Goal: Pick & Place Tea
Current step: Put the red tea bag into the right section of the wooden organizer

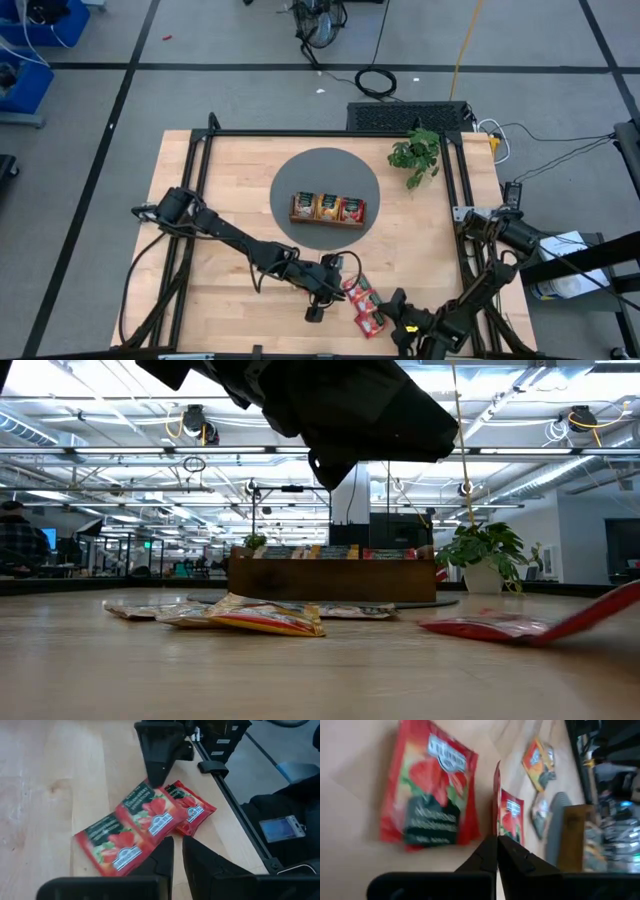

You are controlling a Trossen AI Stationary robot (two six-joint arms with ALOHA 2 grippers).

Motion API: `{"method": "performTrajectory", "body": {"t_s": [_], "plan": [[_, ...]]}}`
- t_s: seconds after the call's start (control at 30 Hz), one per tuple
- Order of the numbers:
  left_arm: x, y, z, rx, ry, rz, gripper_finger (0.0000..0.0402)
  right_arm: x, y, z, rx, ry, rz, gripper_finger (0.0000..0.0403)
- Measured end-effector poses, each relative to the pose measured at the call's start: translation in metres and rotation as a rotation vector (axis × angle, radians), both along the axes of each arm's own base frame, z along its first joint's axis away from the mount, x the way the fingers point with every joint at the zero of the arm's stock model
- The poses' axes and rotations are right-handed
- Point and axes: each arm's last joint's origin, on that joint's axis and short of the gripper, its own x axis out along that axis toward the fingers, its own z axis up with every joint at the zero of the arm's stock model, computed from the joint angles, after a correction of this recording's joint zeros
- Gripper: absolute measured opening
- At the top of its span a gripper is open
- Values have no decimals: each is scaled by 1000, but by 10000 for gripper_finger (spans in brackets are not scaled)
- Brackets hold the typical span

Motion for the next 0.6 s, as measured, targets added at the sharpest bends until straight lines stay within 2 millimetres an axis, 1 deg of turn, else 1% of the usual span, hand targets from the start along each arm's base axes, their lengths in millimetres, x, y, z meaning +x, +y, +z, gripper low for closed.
{"method": "performTrajectory", "body": {"t_s": [0.1, 0.2, 0.4, 0.5, 0.6], "plan": [[1, -2, 3, 2, -43, -60, 47, 1, 2, 6, -61, -8, 34, 0], [3, -6, 10, -62, -102, -146, 47, 2, 9, 18, -160, -50, 76, 0], [5, -7, 16, -138, -140, -201, 49, 1, 22, 35, -398, -133, 135, 0], [7, -4, 20, -194, -165, -272, 70, 0, 26, 40, -495, -152, 154, 0], [10, 2, 23, -246, -167, -265, 110, -1, 29, 43, -556, -159, 174, 0]]}}
